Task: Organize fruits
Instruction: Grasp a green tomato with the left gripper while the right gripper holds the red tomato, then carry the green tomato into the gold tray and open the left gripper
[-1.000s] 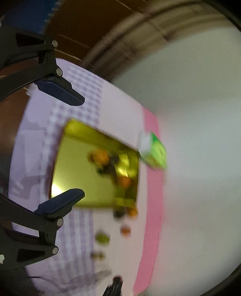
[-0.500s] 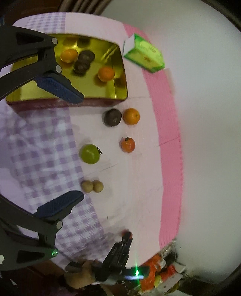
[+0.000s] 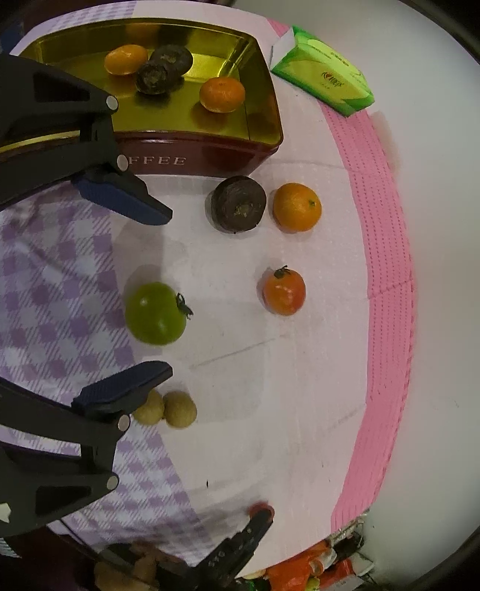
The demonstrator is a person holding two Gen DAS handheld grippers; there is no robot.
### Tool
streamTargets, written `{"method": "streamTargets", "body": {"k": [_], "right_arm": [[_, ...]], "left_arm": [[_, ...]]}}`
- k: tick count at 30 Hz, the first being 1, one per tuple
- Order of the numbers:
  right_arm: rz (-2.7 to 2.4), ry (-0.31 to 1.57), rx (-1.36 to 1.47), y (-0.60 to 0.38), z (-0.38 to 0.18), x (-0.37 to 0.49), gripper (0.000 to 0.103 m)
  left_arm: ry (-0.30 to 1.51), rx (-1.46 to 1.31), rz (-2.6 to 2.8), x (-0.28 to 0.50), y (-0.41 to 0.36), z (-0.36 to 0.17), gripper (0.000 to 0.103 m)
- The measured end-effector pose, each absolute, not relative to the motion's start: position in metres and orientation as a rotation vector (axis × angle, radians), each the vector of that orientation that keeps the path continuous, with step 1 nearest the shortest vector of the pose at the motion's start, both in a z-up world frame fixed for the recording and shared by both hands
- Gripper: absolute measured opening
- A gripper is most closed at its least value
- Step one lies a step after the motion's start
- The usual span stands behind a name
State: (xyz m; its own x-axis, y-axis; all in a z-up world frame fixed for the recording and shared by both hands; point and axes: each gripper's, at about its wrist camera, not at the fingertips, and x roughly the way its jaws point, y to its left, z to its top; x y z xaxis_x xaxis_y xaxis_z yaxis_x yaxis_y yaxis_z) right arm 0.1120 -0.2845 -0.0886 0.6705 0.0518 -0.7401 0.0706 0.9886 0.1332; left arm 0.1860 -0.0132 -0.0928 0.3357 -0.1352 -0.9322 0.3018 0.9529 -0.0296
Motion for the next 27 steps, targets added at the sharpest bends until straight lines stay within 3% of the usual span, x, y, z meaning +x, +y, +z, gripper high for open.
{"method": "streamTargets", "body": {"k": [1, 3, 8, 27], "right_arm": [[-0.009, 0.836, 0.158, -0.284, -0.089, 0.112, 0.031], [-0.009, 0.836, 0.164, -0.284, -0.089, 0.112, 0.031], [-0.013, 0.847, 0.172, -0.285, -0.090, 0.114, 0.031], [-0.054, 0.887, 0.140, -0.277, -0.095, 0.122, 0.031]], "left_arm": [[1.197, 0.158, -0.288, 0.187, -0.012, -0.095, 0.062], [1.207, 0.137, -0.314, 0.190, -0.013, -0.101, 0.033], [1.202, 0.142, -0.296, 0.184, -0.017, -0.104, 0.033], [1.046, -0.061, -0.182, 0.105, 0.079, -0.001, 0.033]]}}
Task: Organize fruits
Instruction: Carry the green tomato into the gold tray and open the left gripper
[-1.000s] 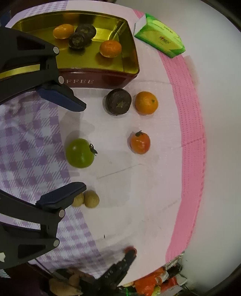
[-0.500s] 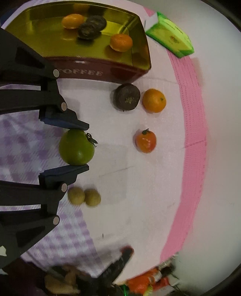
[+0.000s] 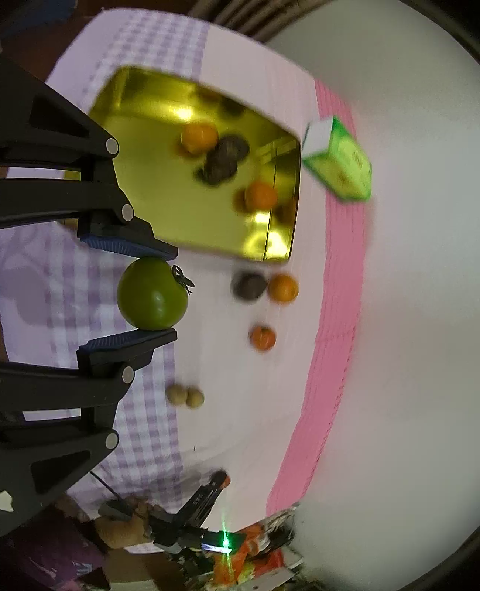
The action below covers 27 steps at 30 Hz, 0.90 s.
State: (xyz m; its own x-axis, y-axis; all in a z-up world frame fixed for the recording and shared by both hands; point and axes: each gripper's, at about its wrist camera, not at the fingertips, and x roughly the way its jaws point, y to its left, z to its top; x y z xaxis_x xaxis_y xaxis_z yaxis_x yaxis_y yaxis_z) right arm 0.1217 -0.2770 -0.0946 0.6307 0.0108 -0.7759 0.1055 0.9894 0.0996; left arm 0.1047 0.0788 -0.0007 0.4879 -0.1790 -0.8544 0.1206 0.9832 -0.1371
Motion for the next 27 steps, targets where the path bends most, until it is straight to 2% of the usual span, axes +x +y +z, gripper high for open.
{"method": "streamTargets", "body": {"k": [9, 27], "right_arm": [[-0.077, 0.895, 0.095, -0.271, -0.096, 0.122, 0.031], [-0.097, 0.901, 0.058, -0.264, -0.098, 0.121, 0.031]], "left_arm": [[1.023, -0.071, -0.045, 0.096, 0.133, -0.010, 0.033], [1.022, -0.048, 0.058, 0.108, 0.165, -0.052, 0.033]]}}
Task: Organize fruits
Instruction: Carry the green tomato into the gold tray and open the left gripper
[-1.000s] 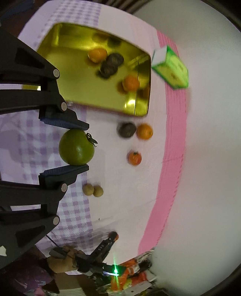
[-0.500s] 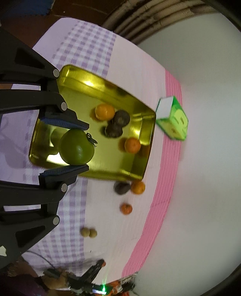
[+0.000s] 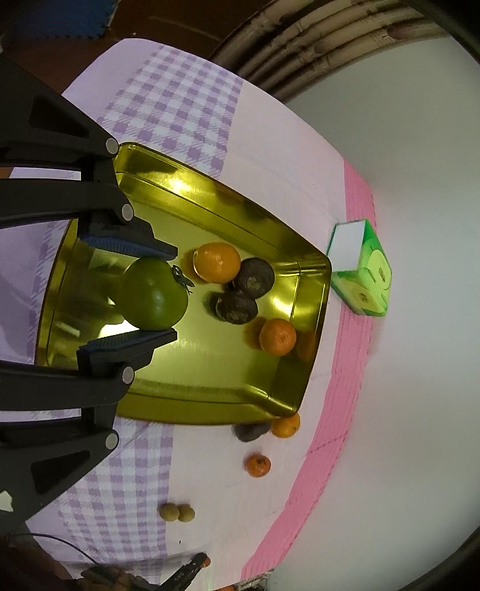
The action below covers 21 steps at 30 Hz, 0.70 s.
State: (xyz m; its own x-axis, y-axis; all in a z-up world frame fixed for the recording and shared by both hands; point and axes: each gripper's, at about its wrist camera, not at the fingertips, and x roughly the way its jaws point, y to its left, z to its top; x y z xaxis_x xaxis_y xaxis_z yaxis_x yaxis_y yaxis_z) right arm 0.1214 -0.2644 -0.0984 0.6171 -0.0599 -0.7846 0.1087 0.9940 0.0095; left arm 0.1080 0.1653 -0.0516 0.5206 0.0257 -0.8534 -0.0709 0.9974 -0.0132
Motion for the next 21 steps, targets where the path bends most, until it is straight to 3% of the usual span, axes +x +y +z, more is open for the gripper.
{"method": "streamTargets", "body": {"k": [21], "right_arm": [[-0.099, 0.902, 0.051, -0.265, -0.098, 0.122, 0.031]], "left_arm": [[1.030, -0.041, 0.094, 0.117, 0.181, -0.071, 0.033]]}}
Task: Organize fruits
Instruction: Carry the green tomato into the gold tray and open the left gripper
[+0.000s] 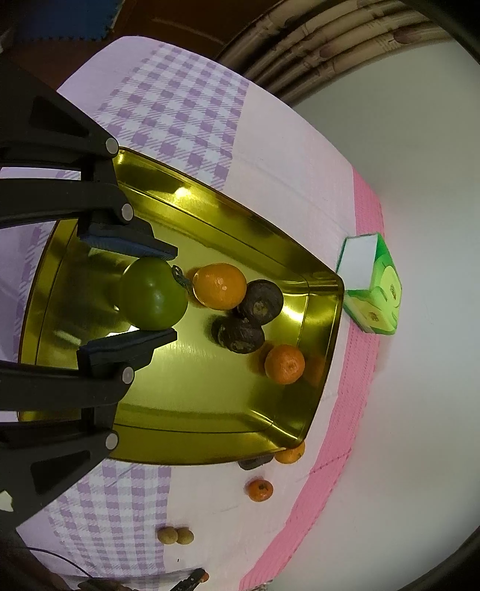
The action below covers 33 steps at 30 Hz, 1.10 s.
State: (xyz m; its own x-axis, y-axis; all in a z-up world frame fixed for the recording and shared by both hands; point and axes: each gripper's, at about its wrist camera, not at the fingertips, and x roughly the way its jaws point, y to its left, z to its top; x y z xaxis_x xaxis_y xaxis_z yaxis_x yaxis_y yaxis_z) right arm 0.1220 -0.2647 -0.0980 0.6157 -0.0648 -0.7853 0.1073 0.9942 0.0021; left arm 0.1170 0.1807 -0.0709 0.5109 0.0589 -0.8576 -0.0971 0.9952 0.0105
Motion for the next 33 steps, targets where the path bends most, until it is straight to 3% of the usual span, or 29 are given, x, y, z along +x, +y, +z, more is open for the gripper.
{"method": "streamTargets", "body": {"k": [33], "right_arm": [[-0.100, 0.903, 0.047, -0.2648, -0.0968, 0.1228, 0.031]], "left_arm": [[1.034, -0.020, 0.140, 0.1203, 0.1896, -0.0791, 0.035]]}}
